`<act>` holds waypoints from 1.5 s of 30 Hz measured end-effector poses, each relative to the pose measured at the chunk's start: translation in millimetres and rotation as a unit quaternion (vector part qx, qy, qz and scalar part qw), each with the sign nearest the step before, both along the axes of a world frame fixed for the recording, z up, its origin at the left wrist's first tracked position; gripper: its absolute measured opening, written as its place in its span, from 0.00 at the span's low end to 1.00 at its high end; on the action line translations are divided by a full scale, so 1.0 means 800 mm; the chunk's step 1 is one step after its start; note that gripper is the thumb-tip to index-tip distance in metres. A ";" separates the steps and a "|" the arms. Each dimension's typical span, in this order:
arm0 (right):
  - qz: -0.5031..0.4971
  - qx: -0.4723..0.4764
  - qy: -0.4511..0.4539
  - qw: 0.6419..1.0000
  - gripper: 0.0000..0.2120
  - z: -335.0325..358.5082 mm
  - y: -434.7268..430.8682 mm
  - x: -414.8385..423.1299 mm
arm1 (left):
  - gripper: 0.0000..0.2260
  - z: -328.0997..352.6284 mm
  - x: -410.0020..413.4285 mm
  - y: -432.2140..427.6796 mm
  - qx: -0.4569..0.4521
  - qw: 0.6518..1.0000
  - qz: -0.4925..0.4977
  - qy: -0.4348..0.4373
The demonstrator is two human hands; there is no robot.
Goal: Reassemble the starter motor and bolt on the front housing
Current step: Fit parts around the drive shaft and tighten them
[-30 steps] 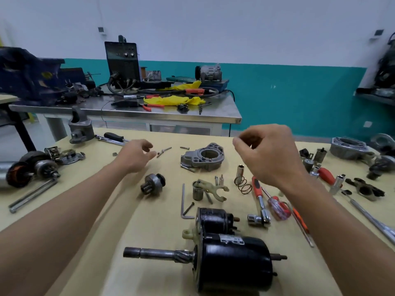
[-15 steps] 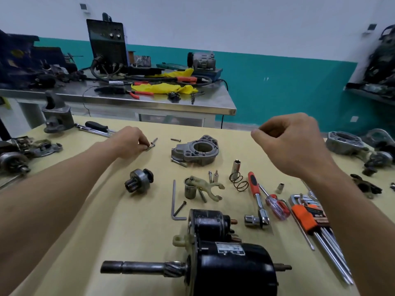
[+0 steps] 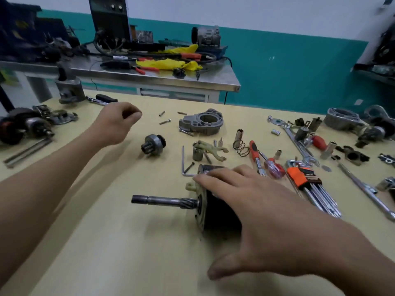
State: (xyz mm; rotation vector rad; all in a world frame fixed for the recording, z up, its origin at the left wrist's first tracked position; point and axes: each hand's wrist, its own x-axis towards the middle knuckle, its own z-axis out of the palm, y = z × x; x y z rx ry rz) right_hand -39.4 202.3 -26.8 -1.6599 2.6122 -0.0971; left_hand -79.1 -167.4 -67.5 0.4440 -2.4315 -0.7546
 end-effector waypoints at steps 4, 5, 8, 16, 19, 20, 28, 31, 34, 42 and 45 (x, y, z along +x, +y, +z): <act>-0.023 -0.071 0.092 0.993 0.40 -0.027 -0.023 0.006 | 0.05 0.010 0.046 0.038 0.133 0.985 -0.048 0.103; -0.034 -0.081 0.105 0.991 0.37 -0.031 -0.025 0.007 | 0.05 0.012 0.054 0.045 0.156 0.979 -0.060 0.117; -0.066 -0.111 0.116 0.985 0.37 -0.043 -0.024 0.009 | 0.06 0.019 0.070 0.065 0.194 0.965 -0.088 0.151; -0.071 -0.207 0.152 0.964 0.31 -0.052 -0.028 0.003 | 0.07 0.035 0.079 0.103 0.243 0.947 -0.152 0.146; -0.052 -0.293 0.099 0.949 0.31 -0.048 -0.017 -0.010 | 0.06 0.047 0.086 0.118 0.249 0.939 -0.211 0.107; -0.050 -0.329 0.077 0.940 0.31 -0.047 -0.013 -0.014 | 0.06 0.052 0.088 0.124 0.241 0.939 -0.229 0.091; -0.011 -0.490 -0.034 0.871 0.29 -0.039 0.007 -0.031 | 0.08 0.104 0.065 0.196 0.120 0.918 -0.377 -0.028; -0.011 -0.554 -0.107 0.826 0.26 -0.039 0.010 -0.039 | 0.08 0.117 0.054 0.210 0.113 0.907 -0.401 -0.060; 0.012 -0.585 -0.148 0.797 0.26 -0.045 0.010 -0.040 | 0.07 0.128 0.054 0.212 0.124 0.885 -0.442 -0.072; 0.007 -0.611 -0.146 0.778 0.25 -0.049 0.006 -0.037 | 0.05 0.129 0.056 0.226 0.027 0.869 -0.466 -0.161; -0.031 -0.624 -0.163 0.764 0.30 -0.053 0.008 -0.034 | 0.07 0.131 0.057 0.227 -0.004 0.873 -0.460 -0.165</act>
